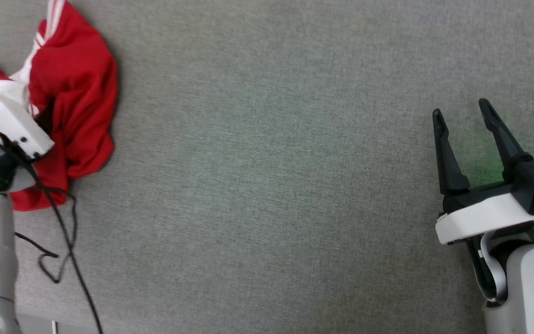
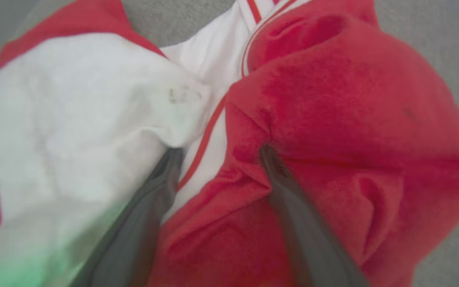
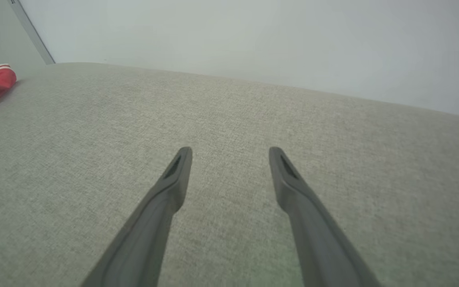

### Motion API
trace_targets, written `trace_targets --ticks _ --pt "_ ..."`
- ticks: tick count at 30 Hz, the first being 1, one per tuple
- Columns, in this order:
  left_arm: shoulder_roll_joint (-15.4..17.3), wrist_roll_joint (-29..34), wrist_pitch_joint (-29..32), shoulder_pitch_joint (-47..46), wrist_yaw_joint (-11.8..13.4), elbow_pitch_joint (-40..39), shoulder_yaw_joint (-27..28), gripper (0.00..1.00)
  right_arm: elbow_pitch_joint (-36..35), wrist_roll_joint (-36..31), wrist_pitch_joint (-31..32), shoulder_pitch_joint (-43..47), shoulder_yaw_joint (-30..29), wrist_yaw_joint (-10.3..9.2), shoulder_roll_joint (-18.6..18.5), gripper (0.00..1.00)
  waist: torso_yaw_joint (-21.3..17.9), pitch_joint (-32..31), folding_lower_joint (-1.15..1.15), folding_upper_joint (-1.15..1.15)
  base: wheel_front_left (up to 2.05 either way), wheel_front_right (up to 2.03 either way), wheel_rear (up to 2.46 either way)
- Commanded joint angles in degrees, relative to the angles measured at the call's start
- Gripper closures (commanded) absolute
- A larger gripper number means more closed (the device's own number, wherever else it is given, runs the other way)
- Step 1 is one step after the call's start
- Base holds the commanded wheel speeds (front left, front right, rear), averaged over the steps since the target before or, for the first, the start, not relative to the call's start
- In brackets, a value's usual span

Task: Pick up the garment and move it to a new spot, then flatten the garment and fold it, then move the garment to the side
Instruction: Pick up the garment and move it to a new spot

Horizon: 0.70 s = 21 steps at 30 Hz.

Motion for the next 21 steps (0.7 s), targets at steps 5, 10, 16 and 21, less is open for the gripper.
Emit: trace_targets --ticks 5,10,16,21 --pt "-0.6 0.9 8.0 1.7 0.3 6.1 -2.7 0.00 0.3 0.1 -0.5 -1.7 0.2 -0.04 -0.3 0.00 -1.2 2.2 -0.01 0.00 0.00 0.00 0.00" --pt "-1.0 1.2 7.7 2.2 0.6 7.0 -3.6 1.00 0.5 0.2 -0.6 -2.3 0.0 -0.04 -0.2 0.00 -1.0 1.4 -0.01 0.00 0.00 0.00 0.00" --pt "1.1 4.1 -3.6 0.9 3.4 4.3 -3.7 1.00 1.5 0.4 -1.5 -0.7 -0.8 -0.04 -0.1 0.00 -0.1 -2.9 -0.01 0.00 0.00 0.00 0.00" --pt "0.3 5.6 -14.5 1.0 3.3 1.9 -4.4 1.00 3.1 0.7 -2.2 1.8 -1.7 -0.05 0.1 0.00 1.1 -8.7 -0.01 0.00 0.00 0.00 0.00"
